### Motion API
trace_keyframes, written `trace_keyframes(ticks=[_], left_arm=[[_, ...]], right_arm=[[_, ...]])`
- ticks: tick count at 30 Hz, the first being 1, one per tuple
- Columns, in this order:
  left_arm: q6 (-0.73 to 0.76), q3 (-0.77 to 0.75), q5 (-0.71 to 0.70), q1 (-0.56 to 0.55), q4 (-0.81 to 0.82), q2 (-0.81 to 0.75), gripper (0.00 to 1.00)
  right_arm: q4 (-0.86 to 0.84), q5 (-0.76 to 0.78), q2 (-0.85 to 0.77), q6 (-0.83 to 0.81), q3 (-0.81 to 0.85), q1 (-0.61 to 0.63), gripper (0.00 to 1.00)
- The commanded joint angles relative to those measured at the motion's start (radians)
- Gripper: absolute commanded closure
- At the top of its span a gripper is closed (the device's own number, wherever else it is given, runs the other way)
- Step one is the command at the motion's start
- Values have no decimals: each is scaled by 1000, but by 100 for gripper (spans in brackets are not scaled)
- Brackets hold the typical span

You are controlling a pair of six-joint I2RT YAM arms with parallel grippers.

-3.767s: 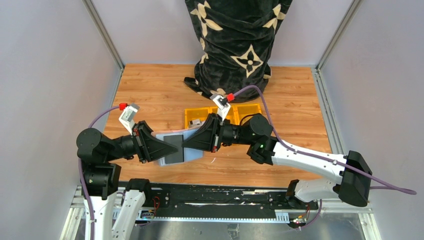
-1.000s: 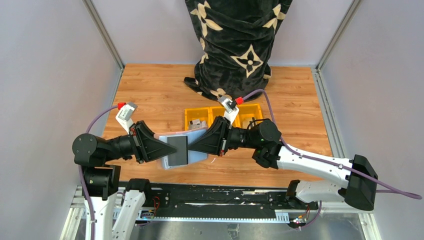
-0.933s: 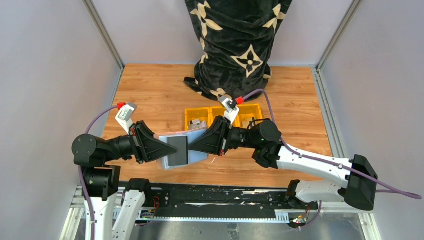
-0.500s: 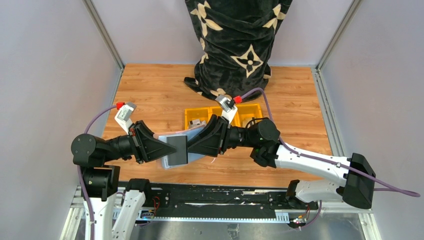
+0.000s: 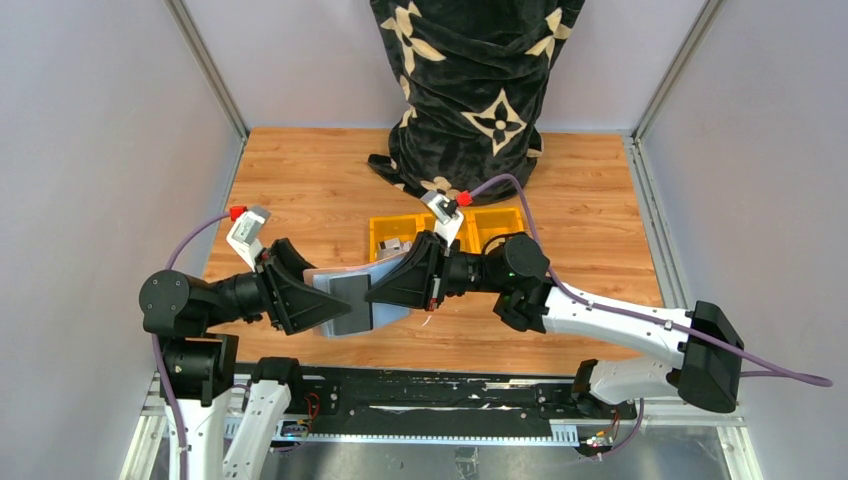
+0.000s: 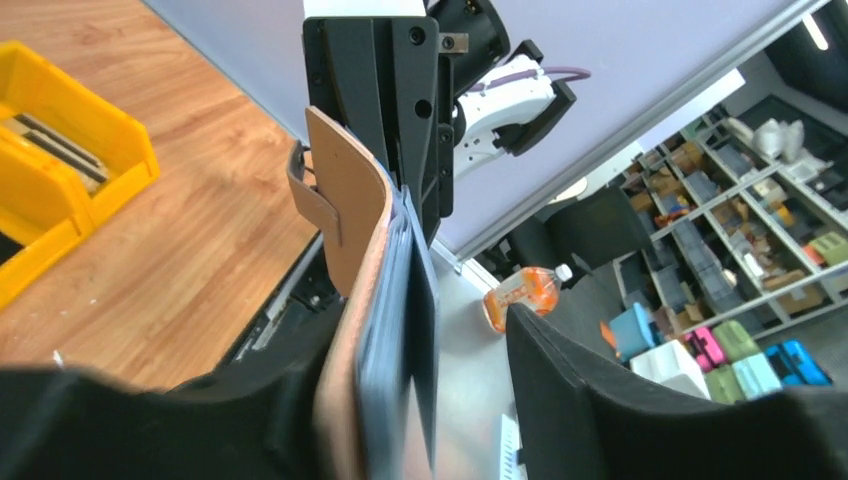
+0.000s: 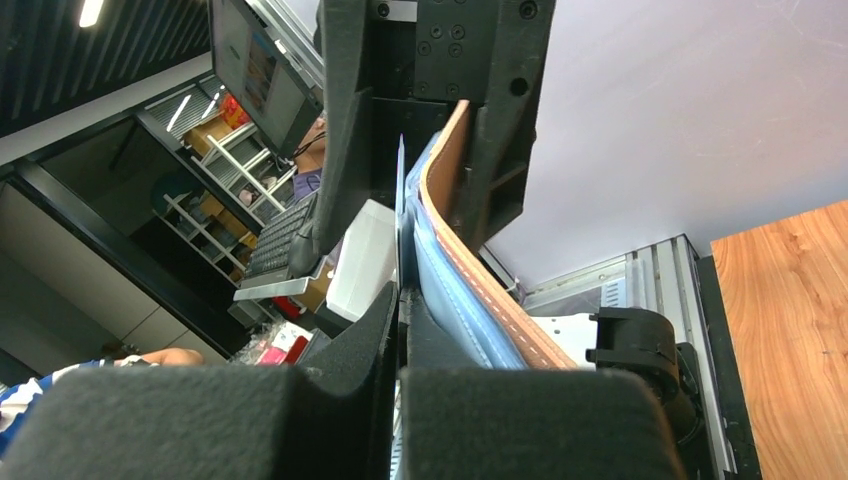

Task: Take the credit cards out of the card holder
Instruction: Remove the credit card from the card holder.

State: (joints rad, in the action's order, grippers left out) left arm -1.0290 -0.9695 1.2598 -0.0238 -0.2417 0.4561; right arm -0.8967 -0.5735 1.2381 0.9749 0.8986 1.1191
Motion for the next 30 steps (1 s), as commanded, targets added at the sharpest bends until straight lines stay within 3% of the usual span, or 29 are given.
trace_keyframes(ticks=[1,4,7,17,24,30], left_arm=[[-53,28,-17,-2,20,-28,33],[-162,77,-28,-4,128,-51,25],[-156,85,-17,-4,109,-61,25],[-147,87,6,-4,97,-69,66],[-151,69,25,-4,114,-44,80],[-147,52,25,-3,114,-35,83]], right_arm=[[-32,5,8,-1,39,16,100],[-25,18,24,-4,62,22,100],[-21,36,45,-5,83,22,100],[-6,76,36,-27,72,22,100],[-108,0,47,36,37,19,100],[-152,-41,78,71,47,20,93]])
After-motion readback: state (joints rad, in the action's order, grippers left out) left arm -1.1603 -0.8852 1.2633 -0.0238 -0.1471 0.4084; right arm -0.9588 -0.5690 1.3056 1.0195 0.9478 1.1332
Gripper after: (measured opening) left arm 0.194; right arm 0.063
